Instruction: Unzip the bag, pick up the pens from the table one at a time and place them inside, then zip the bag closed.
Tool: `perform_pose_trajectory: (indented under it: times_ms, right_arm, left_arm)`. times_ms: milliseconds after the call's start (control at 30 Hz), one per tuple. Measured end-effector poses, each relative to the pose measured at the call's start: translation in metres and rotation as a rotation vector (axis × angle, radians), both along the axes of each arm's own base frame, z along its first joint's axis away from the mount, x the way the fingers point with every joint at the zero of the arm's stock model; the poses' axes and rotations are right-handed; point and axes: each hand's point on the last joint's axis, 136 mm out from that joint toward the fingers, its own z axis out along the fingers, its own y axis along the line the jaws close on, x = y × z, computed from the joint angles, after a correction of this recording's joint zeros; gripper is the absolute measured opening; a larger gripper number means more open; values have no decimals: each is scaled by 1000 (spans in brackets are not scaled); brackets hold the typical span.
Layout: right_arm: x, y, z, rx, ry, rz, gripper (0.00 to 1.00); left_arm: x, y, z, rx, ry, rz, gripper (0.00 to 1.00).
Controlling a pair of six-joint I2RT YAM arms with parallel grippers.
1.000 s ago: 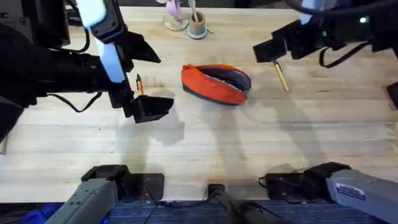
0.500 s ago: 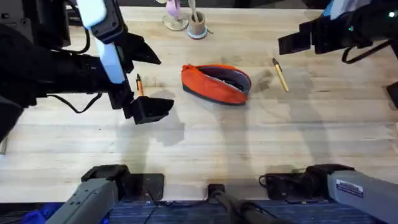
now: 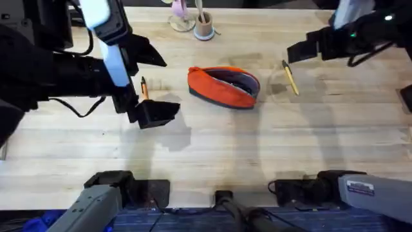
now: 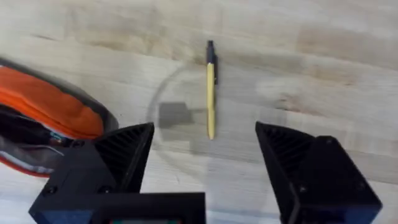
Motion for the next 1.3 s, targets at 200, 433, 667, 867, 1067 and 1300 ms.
perform_pose_trajectory:
  times_ms: [200,433,667,867,1067,1300]
  right_arm:
    - [5,1,-36,8,109,3,998]
    - [8,-2,-71,34,206,-8,997]
    - [17,-15,-87,80,217,-47,997]
    - [23,-20,-102,90,232,-59,996]
    - [29,-20,-112,90,234,-59,997]
    - [27,-20,-126,93,272,-60,997]
  left_arm:
    - [0,0,0,0,0,0,994]
    - [0,0,0,0,0,0,993]
    - [0,0,0,0,0,0,993]
    - [0,0,0,0,0,0,993]
    - [0,0,0,0,0,0,993]
    - [0,0,0,0,0,0,993]
